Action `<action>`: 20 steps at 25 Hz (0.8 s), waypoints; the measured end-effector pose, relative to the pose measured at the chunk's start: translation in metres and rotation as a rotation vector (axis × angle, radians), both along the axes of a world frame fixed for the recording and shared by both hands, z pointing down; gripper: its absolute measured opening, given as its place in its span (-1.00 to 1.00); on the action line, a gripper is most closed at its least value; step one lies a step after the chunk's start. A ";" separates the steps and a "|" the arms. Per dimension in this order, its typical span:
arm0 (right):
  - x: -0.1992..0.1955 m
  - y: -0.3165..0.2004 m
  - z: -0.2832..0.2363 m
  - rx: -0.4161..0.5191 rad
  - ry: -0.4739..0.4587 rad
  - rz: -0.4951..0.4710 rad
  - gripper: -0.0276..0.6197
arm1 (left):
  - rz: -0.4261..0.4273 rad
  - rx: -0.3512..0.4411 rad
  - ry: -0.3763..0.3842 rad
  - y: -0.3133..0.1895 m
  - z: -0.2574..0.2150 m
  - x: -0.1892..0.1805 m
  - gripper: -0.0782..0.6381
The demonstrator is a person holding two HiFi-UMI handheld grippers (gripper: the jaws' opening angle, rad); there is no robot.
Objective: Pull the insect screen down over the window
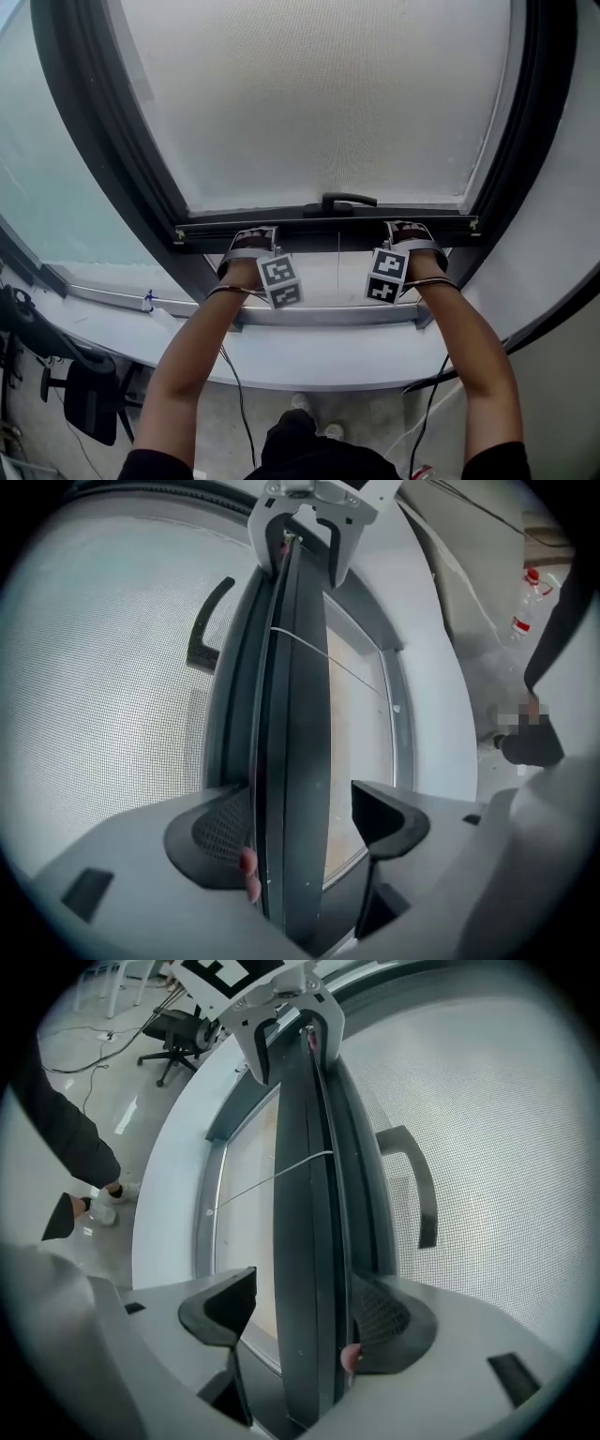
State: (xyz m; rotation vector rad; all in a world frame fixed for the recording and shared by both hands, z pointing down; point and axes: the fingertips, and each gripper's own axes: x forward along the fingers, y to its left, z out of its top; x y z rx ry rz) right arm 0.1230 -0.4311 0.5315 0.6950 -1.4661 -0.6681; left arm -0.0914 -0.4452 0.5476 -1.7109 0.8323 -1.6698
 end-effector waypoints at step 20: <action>-0.045 0.076 -0.104 0.222 -0.833 0.034 -0.12 | 0.063 0.097 0.918 0.094 -0.107 0.076 -0.06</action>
